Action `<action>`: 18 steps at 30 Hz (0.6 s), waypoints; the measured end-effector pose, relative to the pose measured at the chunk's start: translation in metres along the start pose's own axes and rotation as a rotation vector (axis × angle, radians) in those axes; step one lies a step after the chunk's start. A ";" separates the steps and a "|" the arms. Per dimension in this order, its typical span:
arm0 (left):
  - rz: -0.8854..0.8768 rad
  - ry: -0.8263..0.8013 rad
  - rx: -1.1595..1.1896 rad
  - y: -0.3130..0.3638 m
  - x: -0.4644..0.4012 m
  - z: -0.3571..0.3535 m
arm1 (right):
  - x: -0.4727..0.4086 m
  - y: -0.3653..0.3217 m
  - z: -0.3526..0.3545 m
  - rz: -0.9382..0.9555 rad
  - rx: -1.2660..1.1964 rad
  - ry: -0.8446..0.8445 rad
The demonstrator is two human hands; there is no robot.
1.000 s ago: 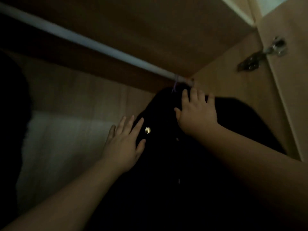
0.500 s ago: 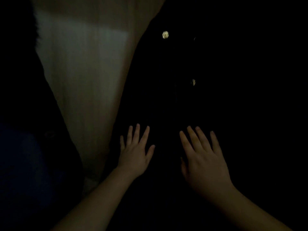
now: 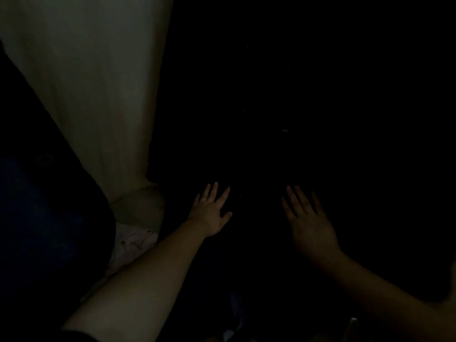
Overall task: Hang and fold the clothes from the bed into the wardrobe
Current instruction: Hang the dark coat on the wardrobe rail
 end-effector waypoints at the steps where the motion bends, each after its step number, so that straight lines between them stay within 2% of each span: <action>1: -0.007 -0.027 0.013 0.006 -0.006 -0.006 | 0.003 0.003 -0.004 -0.010 0.036 -0.012; 3: -0.003 -0.081 0.022 0.016 -0.011 -0.022 | 0.012 0.002 -0.013 0.013 0.072 -0.024; 6: 0.033 -0.151 -0.043 0.029 0.002 -0.054 | 0.039 -0.007 -0.026 0.063 0.089 -0.190; 10: 0.094 -0.217 -0.036 0.049 0.055 -0.093 | 0.090 -0.027 -0.049 0.066 -0.031 -0.295; 13: 0.189 -0.125 0.109 0.069 0.110 -0.110 | 0.134 -0.041 -0.058 0.088 -0.133 -0.387; 15: 0.241 -0.075 0.196 0.083 0.150 -0.122 | 0.166 -0.045 -0.057 0.106 -0.217 -0.388; 18: 0.194 -0.048 0.199 0.124 0.205 -0.140 | 0.224 -0.037 -0.052 0.111 -0.301 -0.391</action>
Point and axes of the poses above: each hand's wrist, its own x-axis away from the middle knuckle, its own z-axis out of the back of the hand, y = z × x, the point moved 6 cm from there along -x, towards the middle knuckle, and after that the axes turned 10 degrees about x, right-handed, at the moved point
